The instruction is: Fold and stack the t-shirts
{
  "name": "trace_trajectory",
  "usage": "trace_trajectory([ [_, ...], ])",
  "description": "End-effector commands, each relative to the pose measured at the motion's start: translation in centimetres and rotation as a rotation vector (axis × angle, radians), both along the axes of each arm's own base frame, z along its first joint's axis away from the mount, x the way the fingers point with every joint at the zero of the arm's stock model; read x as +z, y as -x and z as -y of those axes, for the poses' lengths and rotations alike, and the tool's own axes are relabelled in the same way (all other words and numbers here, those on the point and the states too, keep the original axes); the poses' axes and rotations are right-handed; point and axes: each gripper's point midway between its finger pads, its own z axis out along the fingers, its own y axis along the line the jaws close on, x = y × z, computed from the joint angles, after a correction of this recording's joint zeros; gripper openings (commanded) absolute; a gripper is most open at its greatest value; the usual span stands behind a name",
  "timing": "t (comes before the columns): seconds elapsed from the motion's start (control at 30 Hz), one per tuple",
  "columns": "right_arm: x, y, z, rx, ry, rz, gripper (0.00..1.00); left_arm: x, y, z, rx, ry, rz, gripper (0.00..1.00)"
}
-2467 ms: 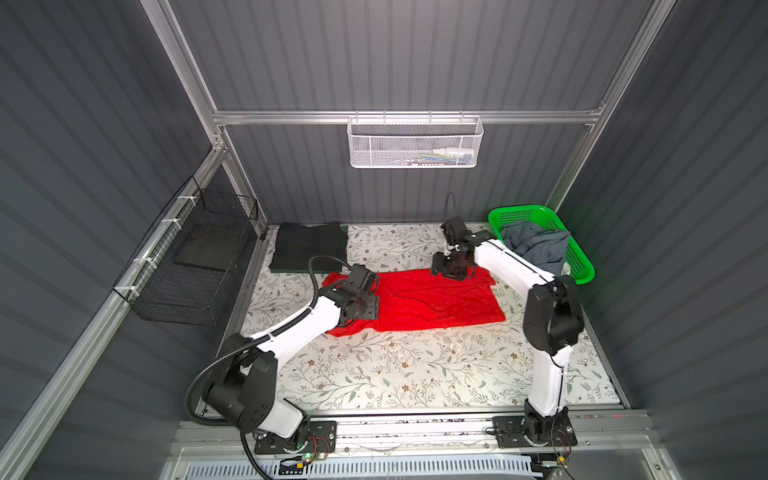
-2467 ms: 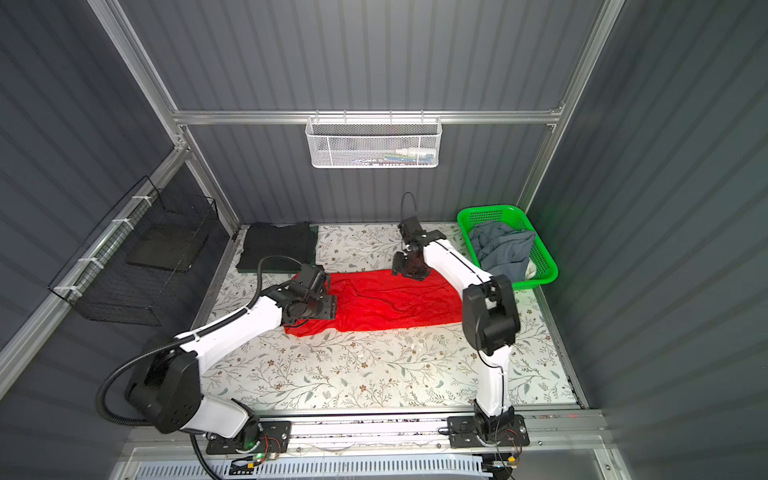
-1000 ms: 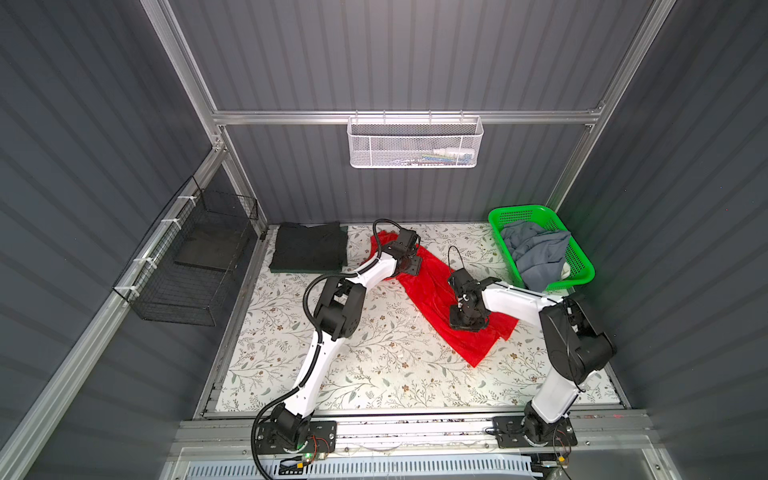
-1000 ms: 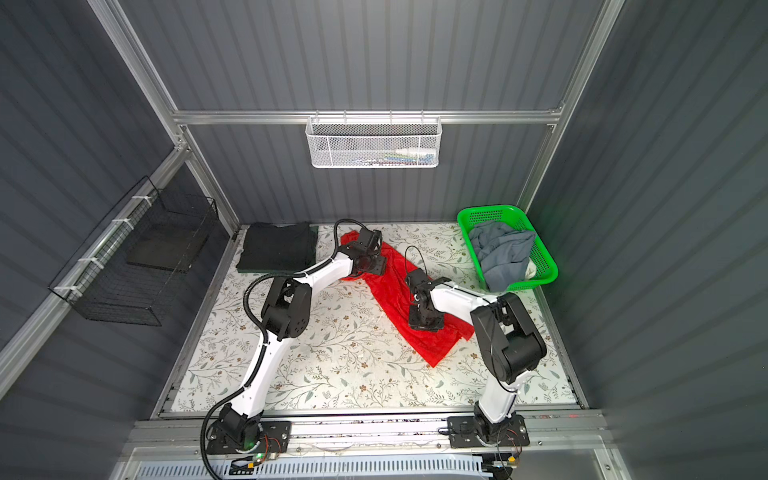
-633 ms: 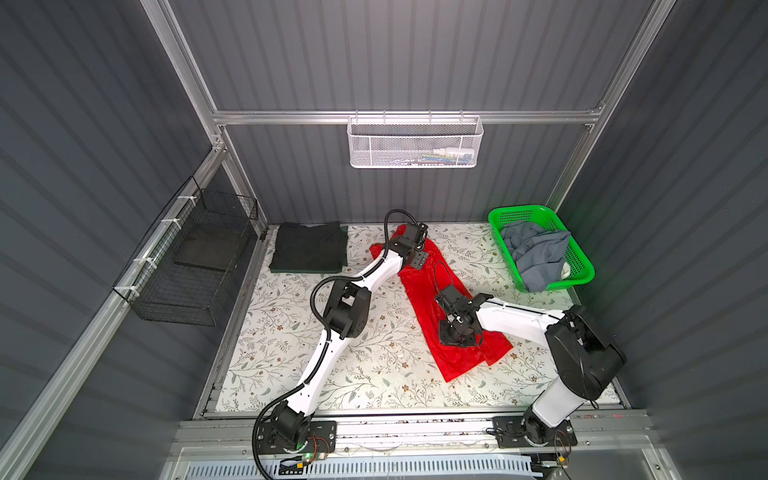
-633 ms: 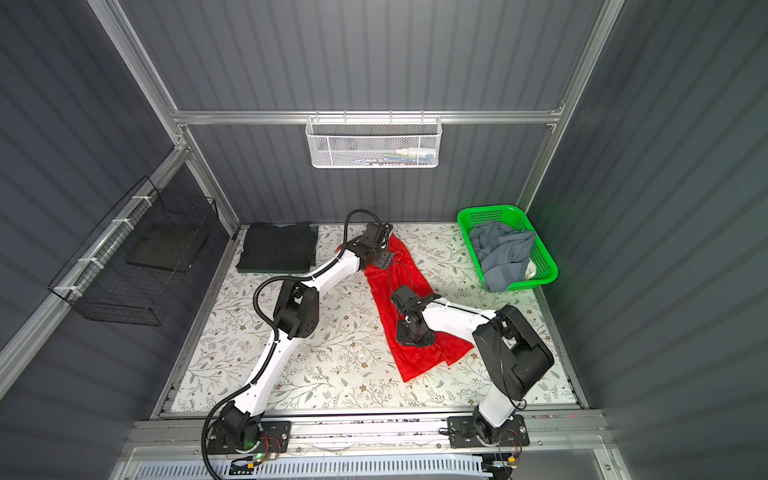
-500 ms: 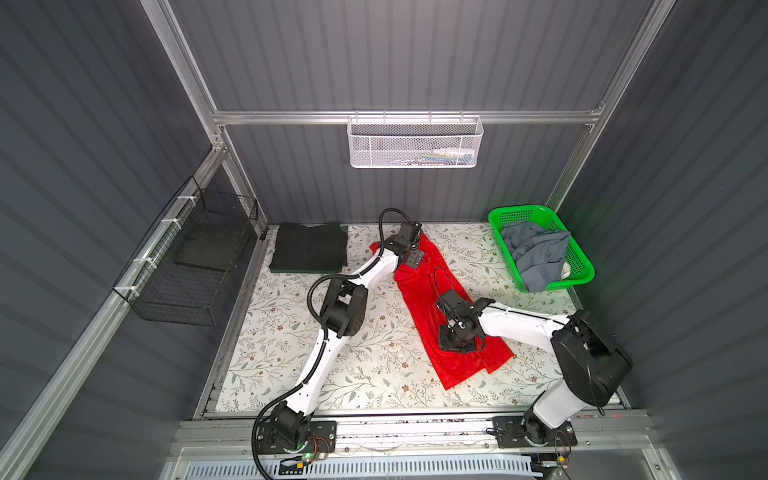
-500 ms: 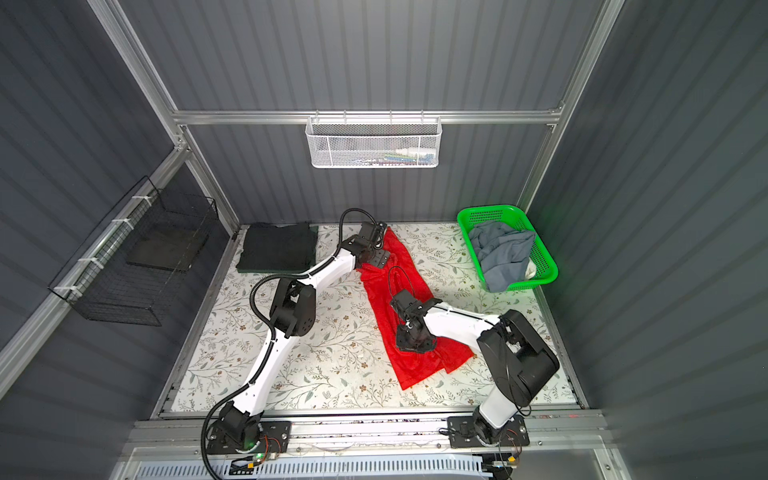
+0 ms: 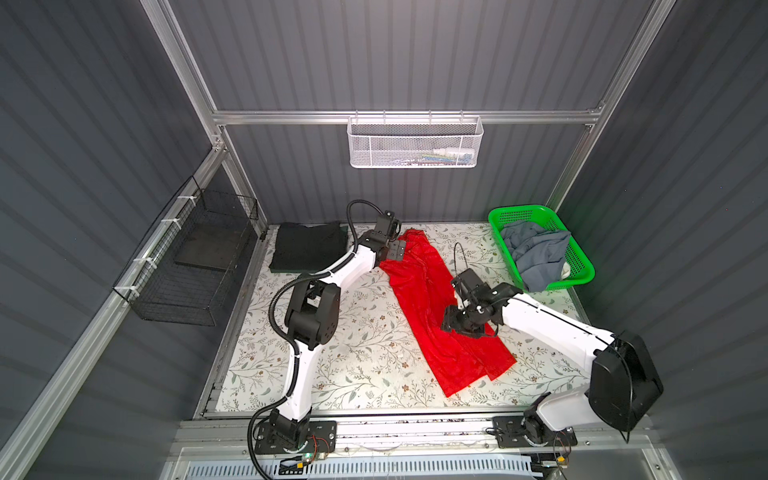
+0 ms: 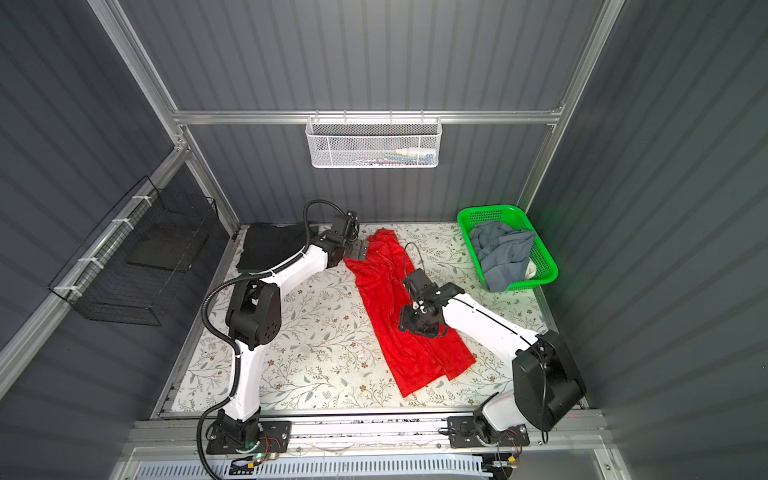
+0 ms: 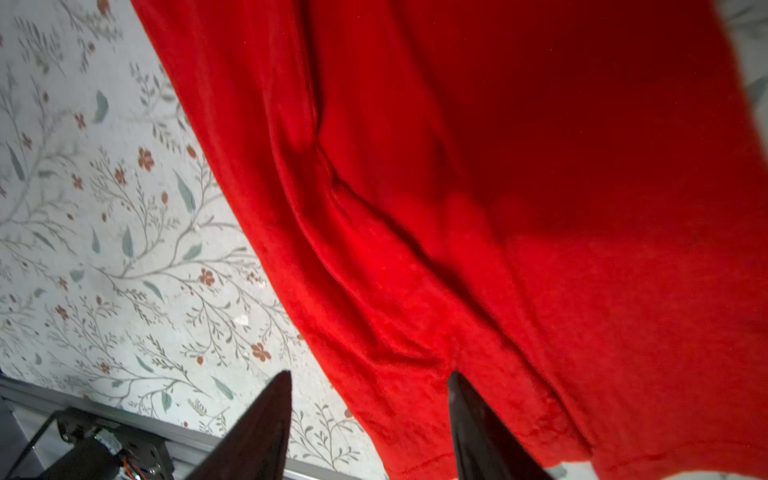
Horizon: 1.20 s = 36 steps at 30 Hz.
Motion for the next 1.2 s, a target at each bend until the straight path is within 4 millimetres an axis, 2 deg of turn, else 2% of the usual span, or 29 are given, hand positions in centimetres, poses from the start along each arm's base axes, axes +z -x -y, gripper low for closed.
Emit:
trace_trajectory([
  [0.0, 0.4, -2.8, 2.1, -0.008, 0.044, 0.043, 0.61, -2.4, 0.5, 0.5, 0.005, 0.008, -0.060, 0.99],
  [0.13, -0.4, -5.2, 4.1, -0.026, 0.073, 0.019, 0.61, -4.5, 0.5, 2.4, -0.054, 0.043, -0.128, 0.88],
  [0.27, -2.2, -5.8, 5.3, -0.025, 0.123, -0.014, 0.60, -5.7, -0.2, 4.9, -0.121, 0.094, -0.155, 0.88],
  [0.37, -3.9, -5.7, 5.6, -0.018, 0.139, -0.051, 0.60, -6.6, -0.8, 6.6, -0.146, 0.138, -0.175, 0.83],
  [0.53, -6.5, -4.8, 6.1, -0.014, 0.169, -0.115, 0.60, -8.4, -1.6, 8.2, -0.159, 0.177, -0.212, 0.84],
  [0.77, -9.4, -3.5, 5.5, -0.016, 0.122, -0.180, 0.59, -9.3, -2.8, 10.9, -0.203, 0.281, -0.200, 0.84],
  [1.03, -10.0, -2.6, 5.1, -0.020, 0.082, -0.198, 0.57, -11.6, -3.2, 13.6, -0.248, 0.425, -0.230, 0.85],
  [1.17, -10.2, -2.1, 4.4, -0.023, 0.034, -0.203, 0.57, -10.9, -3.3, 14.9, -0.265, 0.485, -0.218, 0.83],
])
